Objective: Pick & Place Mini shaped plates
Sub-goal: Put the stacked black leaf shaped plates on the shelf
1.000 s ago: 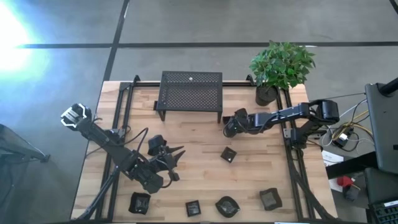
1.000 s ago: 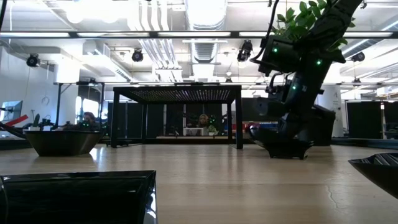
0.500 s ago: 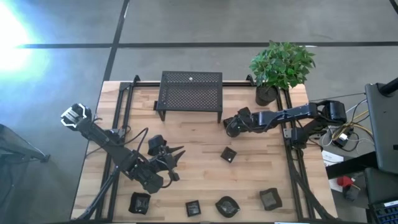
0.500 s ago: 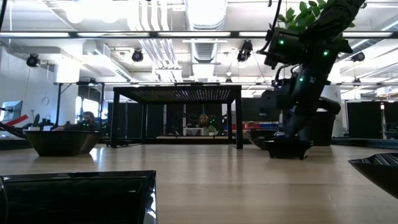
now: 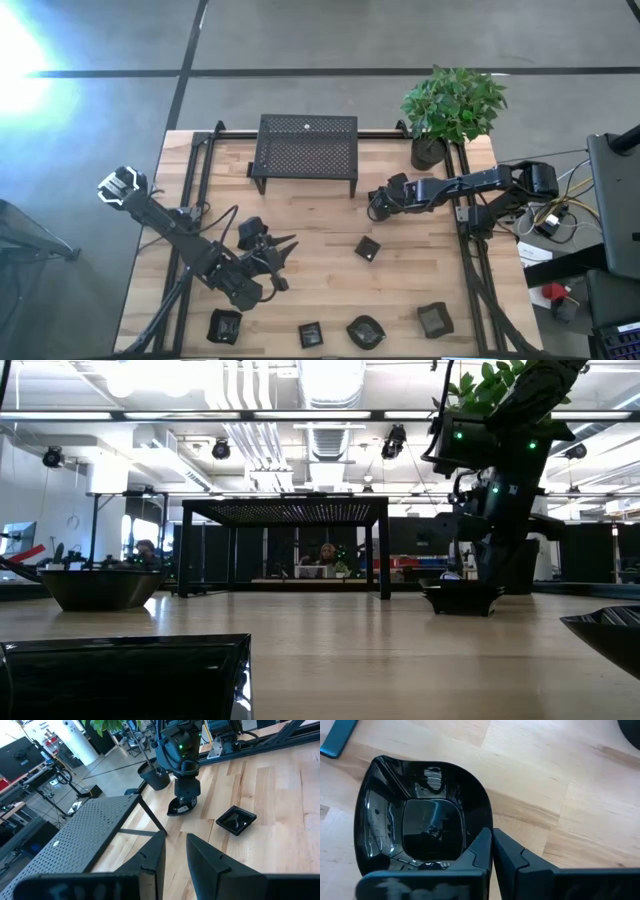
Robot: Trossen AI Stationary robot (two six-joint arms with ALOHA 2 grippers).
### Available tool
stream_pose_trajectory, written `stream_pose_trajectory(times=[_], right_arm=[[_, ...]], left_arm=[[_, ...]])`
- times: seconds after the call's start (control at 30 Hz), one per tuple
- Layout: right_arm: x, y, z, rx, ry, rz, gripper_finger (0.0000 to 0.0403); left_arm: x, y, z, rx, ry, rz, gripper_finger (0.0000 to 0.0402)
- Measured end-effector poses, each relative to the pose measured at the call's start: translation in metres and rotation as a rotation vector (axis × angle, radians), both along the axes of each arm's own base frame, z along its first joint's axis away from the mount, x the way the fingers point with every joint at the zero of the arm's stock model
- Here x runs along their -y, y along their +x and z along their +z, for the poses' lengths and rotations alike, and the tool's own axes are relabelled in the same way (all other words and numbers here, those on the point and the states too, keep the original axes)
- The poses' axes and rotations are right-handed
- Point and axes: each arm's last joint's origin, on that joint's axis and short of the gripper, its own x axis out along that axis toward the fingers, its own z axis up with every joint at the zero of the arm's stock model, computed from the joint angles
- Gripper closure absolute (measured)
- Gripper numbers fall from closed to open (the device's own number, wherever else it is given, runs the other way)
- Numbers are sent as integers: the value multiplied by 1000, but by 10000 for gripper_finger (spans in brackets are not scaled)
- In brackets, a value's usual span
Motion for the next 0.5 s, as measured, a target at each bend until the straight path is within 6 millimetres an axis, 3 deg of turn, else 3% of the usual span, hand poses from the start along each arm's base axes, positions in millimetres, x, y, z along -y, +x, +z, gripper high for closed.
stream_pose_trajectory(times=[0.33,0.5], right_arm=[[0,0,0,2,-1,4,393],[1,4,4,1,-9,44,370]], left_arm=[[0,0,0,1,-1,0,323],[0,0,0,1,-1,0,323]])
